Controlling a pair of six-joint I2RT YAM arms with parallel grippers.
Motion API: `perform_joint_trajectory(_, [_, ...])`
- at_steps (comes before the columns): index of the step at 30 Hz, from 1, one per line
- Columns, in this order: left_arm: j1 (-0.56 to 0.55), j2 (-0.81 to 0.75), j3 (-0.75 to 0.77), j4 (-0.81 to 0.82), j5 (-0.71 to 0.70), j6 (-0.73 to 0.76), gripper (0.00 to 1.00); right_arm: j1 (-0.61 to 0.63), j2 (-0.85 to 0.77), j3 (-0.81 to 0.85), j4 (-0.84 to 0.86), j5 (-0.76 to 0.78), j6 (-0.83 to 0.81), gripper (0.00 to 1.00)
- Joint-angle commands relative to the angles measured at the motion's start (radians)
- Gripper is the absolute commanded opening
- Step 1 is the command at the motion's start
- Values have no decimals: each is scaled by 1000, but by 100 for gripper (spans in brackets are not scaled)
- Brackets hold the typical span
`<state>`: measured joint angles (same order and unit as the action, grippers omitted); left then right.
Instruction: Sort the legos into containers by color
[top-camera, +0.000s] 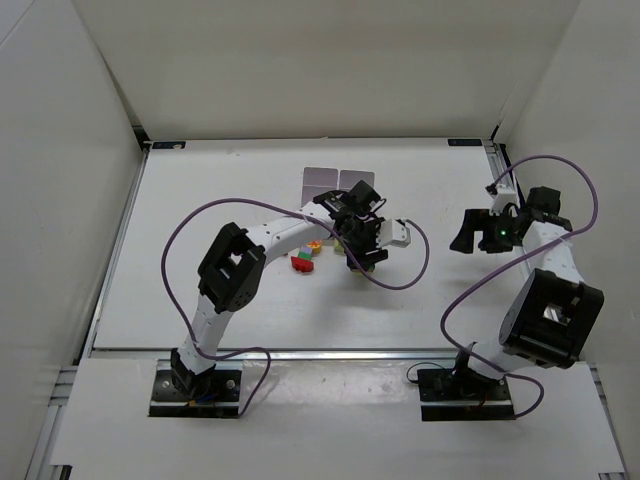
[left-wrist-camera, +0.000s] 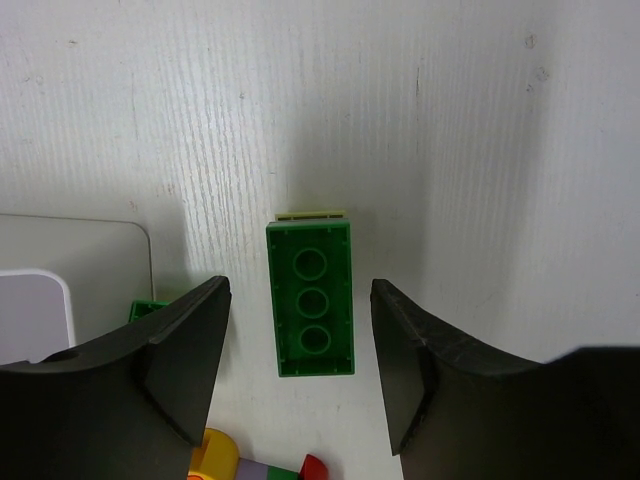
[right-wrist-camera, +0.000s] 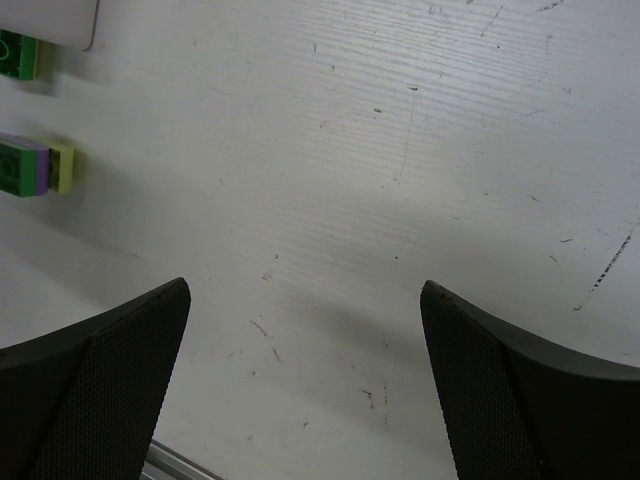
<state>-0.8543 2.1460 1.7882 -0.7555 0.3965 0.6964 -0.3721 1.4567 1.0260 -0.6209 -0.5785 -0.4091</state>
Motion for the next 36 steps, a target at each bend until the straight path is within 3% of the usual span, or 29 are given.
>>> perform_joint_trajectory(1, [-6,-3,-4,1,25,14,70,-4,16,37,12,-7,-20,99])
perform_joint_trajectory(12, [-9,18,5,-1,22,18,66,-5,53,65,1,-12,-34,99])
perform_joint_trajectory(16, [-8,25,11,-1,15,15,51,-4,60,72,3,-15,-36,99])
perform_joint_trajectory(22, [-8,18,-7,-2,18,28,49,-5,67,78,6,-15,-36,99])
perform_joint_trajectory(23, [-8,17,-7,-4,18,29,44,-5,67,78,4,-14,-36,99])
perform_joint_trajectory(25, [-8,14,-9,-1,21,25,23,-4,64,79,4,-15,-36,99])
perform_joint_trajectory(27, [-3,-1,-9,-1,27,12,10,-5,60,75,0,-21,-36,99])
perform_joint_trajectory(30, [23,-50,7,-4,74,-44,10,-4,47,72,0,-41,-30,96])
perform_joint_trajectory(33, [61,-115,51,-1,152,-206,10,-5,21,62,9,-84,1,93])
perform_joint_trajectory(36, [152,-162,111,-1,286,-485,10,-4,-16,34,29,-168,52,91])
